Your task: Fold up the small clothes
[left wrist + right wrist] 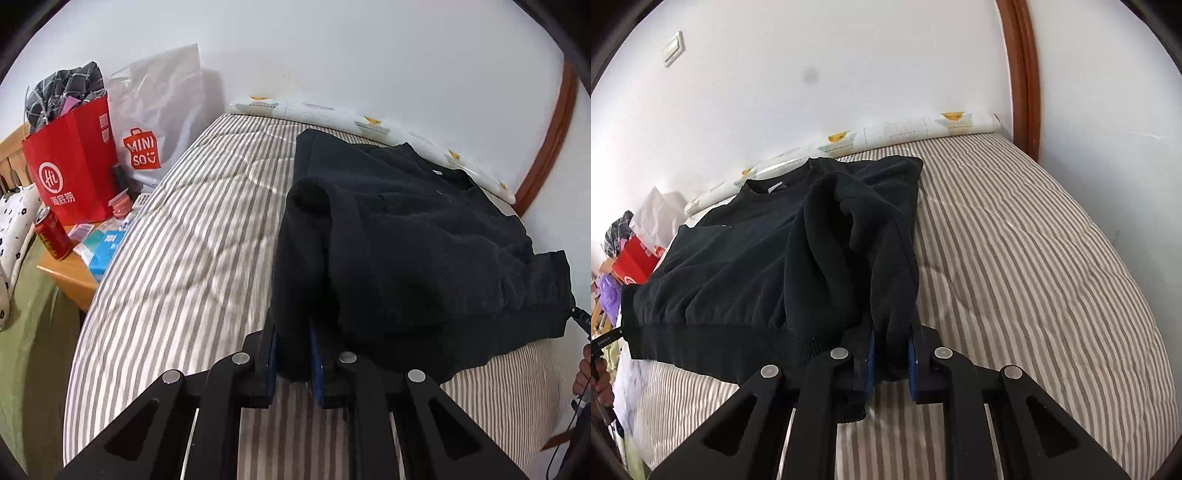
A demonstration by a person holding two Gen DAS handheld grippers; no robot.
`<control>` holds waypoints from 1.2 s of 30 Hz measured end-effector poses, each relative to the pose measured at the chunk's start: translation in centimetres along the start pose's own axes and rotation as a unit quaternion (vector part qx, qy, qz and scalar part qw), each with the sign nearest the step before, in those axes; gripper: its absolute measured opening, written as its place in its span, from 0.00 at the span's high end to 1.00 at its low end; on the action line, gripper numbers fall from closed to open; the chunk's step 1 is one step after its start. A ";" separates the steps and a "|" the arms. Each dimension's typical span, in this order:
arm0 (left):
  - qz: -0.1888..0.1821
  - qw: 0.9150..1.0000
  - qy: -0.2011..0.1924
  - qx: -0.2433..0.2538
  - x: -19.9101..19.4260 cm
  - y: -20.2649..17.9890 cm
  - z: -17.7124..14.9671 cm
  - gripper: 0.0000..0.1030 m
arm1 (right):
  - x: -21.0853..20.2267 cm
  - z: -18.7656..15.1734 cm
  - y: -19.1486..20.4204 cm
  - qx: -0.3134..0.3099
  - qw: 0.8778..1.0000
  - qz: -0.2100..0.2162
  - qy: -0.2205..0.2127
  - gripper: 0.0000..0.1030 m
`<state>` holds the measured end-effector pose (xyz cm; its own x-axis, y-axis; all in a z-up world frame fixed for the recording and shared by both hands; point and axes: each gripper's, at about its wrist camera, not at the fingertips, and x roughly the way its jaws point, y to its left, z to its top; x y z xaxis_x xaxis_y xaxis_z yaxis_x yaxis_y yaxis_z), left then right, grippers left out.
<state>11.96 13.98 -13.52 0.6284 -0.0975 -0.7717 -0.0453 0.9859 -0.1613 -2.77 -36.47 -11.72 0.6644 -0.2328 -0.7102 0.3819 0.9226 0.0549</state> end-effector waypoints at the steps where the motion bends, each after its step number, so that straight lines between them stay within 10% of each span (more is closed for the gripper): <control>1: -0.002 1.000 0.000 0.002 -0.4 -0.1 -0.7 0.86 | -0.5 -0.6 -0.2 0.000 1.000 -0.004 0.001 0.87; 16: 0.014 0.999 -0.026 0.021 -3.9 -0.9 -4.4 0.82 | -5.8 -4.1 -1.3 -0.007 0.999 -0.051 -0.010 0.83; 21: 0.001 0.999 -0.040 0.030 -5.8 -1.3 -4.5 0.68 | -8.3 -3.6 0.0 -0.022 0.998 -0.026 -0.043 0.58; 36: -0.057 0.998 -0.003 0.019 -2.7 -3.3 -5.0 0.62 | -2.8 -4.7 2.8 -0.025 0.999 -0.031 -0.015 0.62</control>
<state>6.49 10.30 -14.00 0.6328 -0.2080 -0.7458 0.0557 0.9730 -0.2242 -6.57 -31.77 -12.86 0.6595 -0.2988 -0.6897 0.3914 0.9199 -0.0242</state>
